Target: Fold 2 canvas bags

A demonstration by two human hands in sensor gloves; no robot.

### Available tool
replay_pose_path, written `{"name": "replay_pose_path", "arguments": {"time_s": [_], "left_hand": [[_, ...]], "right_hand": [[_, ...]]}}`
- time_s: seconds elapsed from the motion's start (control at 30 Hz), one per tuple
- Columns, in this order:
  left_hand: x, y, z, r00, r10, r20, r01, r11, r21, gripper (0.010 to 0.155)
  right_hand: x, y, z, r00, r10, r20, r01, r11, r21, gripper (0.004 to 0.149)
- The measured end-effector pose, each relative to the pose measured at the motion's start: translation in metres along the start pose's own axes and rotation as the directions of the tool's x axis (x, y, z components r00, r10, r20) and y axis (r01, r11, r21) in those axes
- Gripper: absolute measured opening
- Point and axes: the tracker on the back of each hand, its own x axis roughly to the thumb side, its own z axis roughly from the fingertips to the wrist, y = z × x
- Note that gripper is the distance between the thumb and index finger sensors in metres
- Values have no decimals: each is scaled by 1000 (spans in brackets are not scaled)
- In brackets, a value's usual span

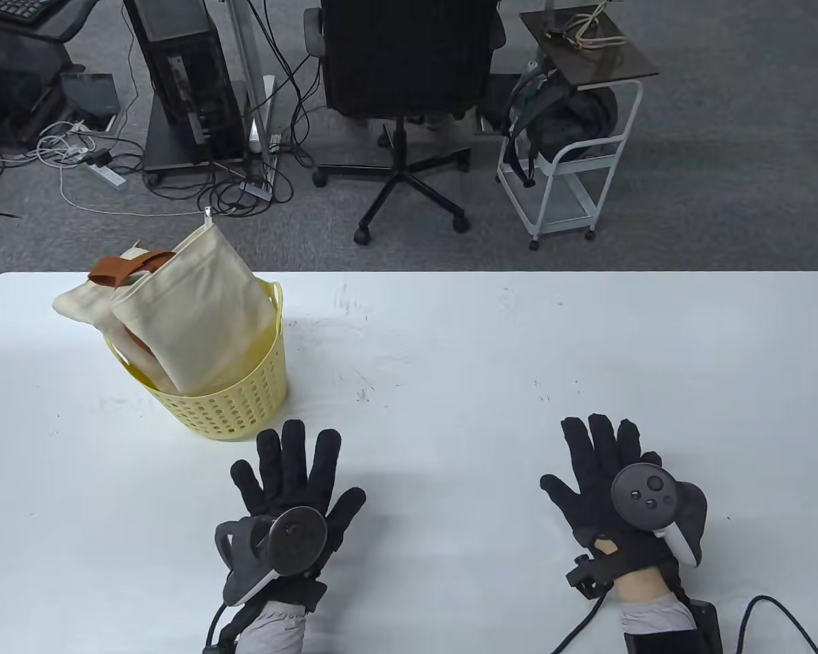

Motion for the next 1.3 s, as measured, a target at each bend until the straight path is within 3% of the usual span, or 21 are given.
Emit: {"name": "replay_pose_path", "arguments": {"time_s": [0.57,0.73,0.87,1.07,1.2,1.3], "left_hand": [[-4,-8,0,996,85,-22,-85,996,-10,82],[-9,-6,-3,979,196,-57,-196,980,19,83],[-21,14,-7,932,353,-85,-345,934,92,84],[-62,68,-23,738,656,-158,-589,740,324,86],[-95,97,-42,529,814,-240,-713,580,394,89],[-115,114,-56,475,824,-307,-716,566,409,88]], "right_hand": [[-4,5,1,997,-80,-18,81,996,46,80],[-3,5,1,996,-90,-4,90,995,50,79],[-4,8,-1,993,-121,-6,121,990,73,79],[-3,8,-2,992,-130,5,129,988,83,78],[-3,9,-3,990,-140,5,139,986,91,77],[-2,8,-4,989,-144,7,143,985,94,77]]}}
